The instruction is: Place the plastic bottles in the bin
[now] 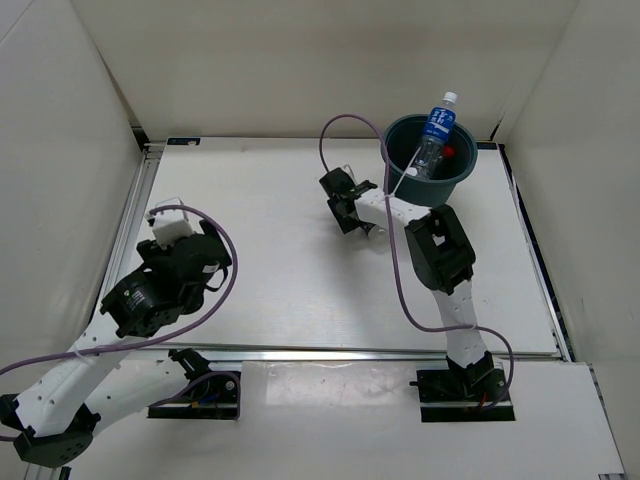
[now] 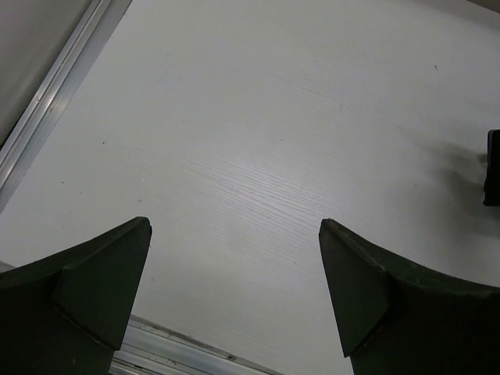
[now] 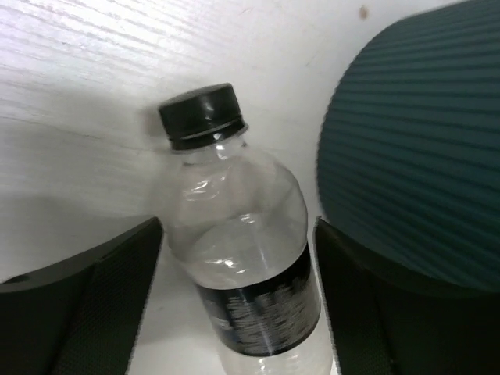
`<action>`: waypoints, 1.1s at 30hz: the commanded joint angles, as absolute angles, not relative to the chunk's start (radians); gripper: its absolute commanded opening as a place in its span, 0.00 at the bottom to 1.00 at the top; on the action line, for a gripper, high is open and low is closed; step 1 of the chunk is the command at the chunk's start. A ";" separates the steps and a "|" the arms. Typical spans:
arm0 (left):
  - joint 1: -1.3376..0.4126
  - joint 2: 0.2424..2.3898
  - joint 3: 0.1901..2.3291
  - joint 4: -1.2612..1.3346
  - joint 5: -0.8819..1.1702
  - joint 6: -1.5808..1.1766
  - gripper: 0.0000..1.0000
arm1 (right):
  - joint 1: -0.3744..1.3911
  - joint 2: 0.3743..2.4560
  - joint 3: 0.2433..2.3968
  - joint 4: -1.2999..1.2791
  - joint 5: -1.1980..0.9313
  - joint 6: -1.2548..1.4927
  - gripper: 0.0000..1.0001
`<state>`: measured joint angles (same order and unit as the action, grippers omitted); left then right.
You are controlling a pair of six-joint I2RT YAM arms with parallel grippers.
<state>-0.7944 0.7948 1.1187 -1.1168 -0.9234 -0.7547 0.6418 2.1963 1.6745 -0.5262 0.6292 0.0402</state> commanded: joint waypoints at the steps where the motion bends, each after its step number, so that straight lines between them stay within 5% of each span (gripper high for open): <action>1: -0.798 0.787 1.112 -1.140 -0.922 -0.787 1.00 | 0.640 2.233 1.715 -0.640 0.574 0.146 0.79; 8: -0.798 0.749 1.103 -1.177 -0.953 -0.824 1.00 | 0.669 2.229 1.764 -0.755 0.558 0.216 0.25; 13: -0.798 0.718 1.077 -1.158 -1.002 -0.824 1.00 | 0.756 2.073 1.784 -0.817 0.569 0.265 0.08; 23: -0.798 0.687 0.986 -1.082 -0.992 -0.824 1.00 | 0.773 1.827 2.113 -0.859 0.643 0.255 0.00; 27: -0.798 0.696 0.966 -1.069 -0.992 -0.824 1.00 | 0.633 1.758 2.217 -0.777 0.632 0.255 0.00; 33: -0.798 0.667 0.948 -1.081 -0.983 -0.833 1.00 | 0.387 1.690 2.091 -0.687 0.420 0.291 0.00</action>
<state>-0.7944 0.6895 0.9604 -1.0821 -0.9794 -0.8211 0.4465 1.6672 2.1487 -0.7174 0.5278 0.2661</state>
